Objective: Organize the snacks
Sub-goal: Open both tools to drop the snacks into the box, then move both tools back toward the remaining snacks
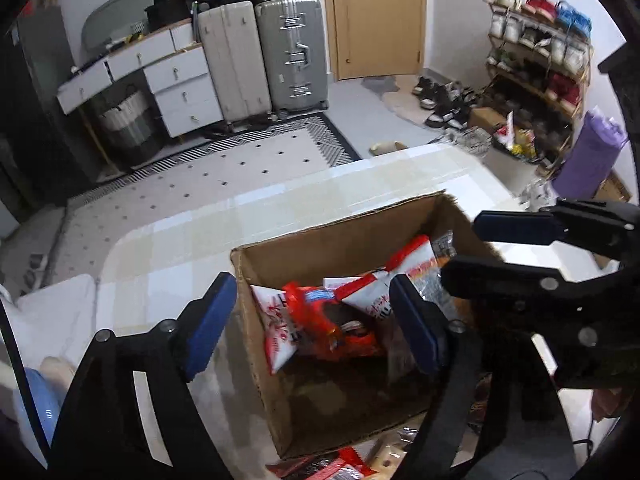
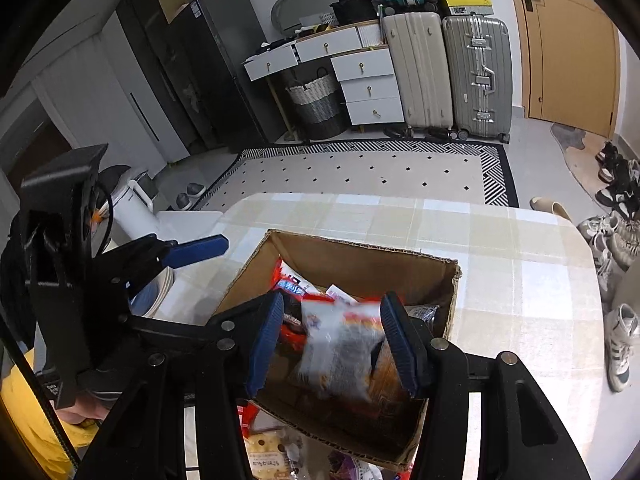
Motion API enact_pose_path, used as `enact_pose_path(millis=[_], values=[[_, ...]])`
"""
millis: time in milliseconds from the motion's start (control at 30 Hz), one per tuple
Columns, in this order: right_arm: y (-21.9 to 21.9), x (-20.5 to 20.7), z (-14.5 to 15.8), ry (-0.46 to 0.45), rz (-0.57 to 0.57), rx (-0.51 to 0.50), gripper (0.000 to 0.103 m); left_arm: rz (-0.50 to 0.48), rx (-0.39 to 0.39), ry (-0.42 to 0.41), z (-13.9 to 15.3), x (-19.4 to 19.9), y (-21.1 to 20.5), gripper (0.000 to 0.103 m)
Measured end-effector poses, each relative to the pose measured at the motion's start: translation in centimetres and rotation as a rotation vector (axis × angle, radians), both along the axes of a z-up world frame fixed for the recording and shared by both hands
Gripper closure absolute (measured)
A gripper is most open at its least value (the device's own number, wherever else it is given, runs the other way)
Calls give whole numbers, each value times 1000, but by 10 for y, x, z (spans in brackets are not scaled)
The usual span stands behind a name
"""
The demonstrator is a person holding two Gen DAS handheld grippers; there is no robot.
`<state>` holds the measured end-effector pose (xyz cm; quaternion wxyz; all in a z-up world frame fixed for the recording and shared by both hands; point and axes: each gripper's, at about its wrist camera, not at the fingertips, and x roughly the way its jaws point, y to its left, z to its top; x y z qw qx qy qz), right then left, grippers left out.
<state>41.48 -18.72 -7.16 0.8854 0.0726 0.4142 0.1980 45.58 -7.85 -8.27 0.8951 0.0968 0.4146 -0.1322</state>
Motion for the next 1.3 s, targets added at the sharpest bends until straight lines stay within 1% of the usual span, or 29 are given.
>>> enact_pose_path(millis=[100, 367, 500, 633, 667, 700, 733, 767, 800, 833, 867, 900, 967, 1067, 1133, 1233, 1300], values=[[0, -4, 4, -10, -4, 9, 51, 9, 12, -11, 4, -3, 4, 26], [1, -23, 24, -41, -8, 15, 51, 13, -9, -24, 24, -27, 10, 25], [2, -45, 45, -85, -9, 11, 50, 22, -24, -53, 43, -50, 13, 24], [5, -74, 69, -131, 0, 12, 48, 33, -50, -102, 73, -82, 16, 22], [6, -86, 79, -157, 3, 4, 43, 38, -52, -120, 83, -89, 18, 22], [6, -97, 87, -178, 7, 1, 32, 37, -57, -134, 91, -96, 19, 20], [5, -105, 93, -195, 9, 2, 26, 27, -59, -151, 100, -107, 20, 19], [4, -121, 103, -233, 8, 9, 18, 9, -52, -187, 108, -121, 22, 19], [1, -132, 109, -262, 5, 19, 15, 11, -41, -213, 114, -131, 23, 17], [-1, -148, 116, -296, 3, 32, 14, 21, -11, -249, 120, -146, 25, 15], [-2, -162, 120, -316, 4, 36, 14, 24, 1, -271, 124, -158, 26, 12], [-3, -175, 124, -338, 7, 40, 13, 22, -3, -284, 128, -168, 28, 6], [-4, -198, 129, -377, 5, 43, 10, 27, -24, -326, 135, -199, 34, 1], [-6, -243, 129, -455, -4, 54, 4, 41, -55, -374, 143, -243, 41, 1], [-9, -265, 125, -492, -17, 66, 2, 60, -69, -396, 142, -269, 44, 1], [-11, -300, 111, -537, -29, 71, 1, 66, -79, -415, 135, -308, 44, 0], [-10, -323, 96, -564, -36, 66, 1, 63, -83, -424, 126, -328, 45, 1]])
